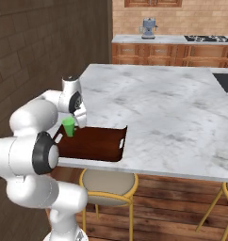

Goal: There is a tray on the dining counter. Grab the cup, mug, and pitcher and place them on the tray. The pitcher may be placed next to the tray if it cannot fit the tray.

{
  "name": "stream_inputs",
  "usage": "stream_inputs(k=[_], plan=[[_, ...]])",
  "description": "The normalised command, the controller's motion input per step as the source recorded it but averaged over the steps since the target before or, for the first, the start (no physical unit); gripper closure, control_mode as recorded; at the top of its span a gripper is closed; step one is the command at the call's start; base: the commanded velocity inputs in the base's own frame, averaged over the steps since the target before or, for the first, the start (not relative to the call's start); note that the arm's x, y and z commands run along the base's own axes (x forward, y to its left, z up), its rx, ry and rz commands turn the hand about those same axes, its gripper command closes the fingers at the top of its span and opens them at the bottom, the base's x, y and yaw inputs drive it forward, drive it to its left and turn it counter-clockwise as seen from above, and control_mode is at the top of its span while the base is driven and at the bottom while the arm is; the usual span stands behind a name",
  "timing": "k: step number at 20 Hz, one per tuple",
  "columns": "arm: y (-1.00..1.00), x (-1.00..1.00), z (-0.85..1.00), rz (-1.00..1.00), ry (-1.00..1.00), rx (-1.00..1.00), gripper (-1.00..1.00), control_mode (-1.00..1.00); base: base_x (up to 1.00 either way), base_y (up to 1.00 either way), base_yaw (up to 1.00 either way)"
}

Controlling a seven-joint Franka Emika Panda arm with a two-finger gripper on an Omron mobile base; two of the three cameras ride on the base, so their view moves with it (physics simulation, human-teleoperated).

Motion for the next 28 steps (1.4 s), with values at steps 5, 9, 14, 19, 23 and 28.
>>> stream_inputs(k=[5, 9, 14, 19, 23, 28], plan=[[-0.44, -0.39, 0.27, 0.12, 0.00, -0.17, -1.00, -1.00, 0.00, 0.00, 0.00], [-0.48, -0.67, 0.10, 0.24, 0.00, -0.04, -1.00, -1.00, 0.00, 0.00, 0.00], [-0.09, -0.37, 0.09, 0.33, 0.00, 0.00, -1.00, -1.00, 0.00, 0.00, 0.00], [0.00, -0.04, 0.02, 0.42, 0.01, -0.01, -1.00, -1.00, 0.00, 0.00, 0.00], [0.00, -0.03, 0.00, 0.41, 0.00, 0.00, -1.00, -1.00, 0.00, 0.00, 0.00], [0.00, -0.23, 0.00, 0.41, 0.00, 0.00, -1.00, -1.00, 0.00, 0.00, 0.00]])
